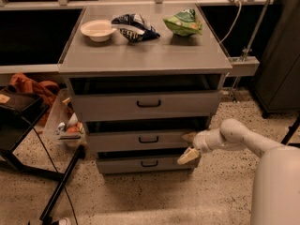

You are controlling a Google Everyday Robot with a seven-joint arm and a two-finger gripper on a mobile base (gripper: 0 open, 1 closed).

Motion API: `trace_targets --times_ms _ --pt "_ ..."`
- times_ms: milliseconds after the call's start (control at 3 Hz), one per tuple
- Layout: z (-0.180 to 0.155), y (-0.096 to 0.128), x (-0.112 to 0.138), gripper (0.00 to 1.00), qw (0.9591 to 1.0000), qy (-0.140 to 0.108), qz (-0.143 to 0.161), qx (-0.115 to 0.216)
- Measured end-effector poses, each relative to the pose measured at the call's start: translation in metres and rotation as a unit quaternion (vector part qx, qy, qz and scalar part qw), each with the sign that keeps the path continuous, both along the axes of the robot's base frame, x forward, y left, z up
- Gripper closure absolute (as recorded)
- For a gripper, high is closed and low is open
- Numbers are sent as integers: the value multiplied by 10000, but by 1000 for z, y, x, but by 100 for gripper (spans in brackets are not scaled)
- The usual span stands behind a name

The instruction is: Close middle drawer

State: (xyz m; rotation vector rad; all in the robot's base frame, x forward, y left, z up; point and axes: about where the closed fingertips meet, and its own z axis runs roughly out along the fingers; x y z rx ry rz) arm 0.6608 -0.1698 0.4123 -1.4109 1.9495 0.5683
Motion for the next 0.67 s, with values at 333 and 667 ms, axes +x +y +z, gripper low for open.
trace_targets --times_ms 333,667 --pt "0 -4 -3 0 10000 5 -26 18" --pt "0 -5 -6 0 10000 6 -28 19"
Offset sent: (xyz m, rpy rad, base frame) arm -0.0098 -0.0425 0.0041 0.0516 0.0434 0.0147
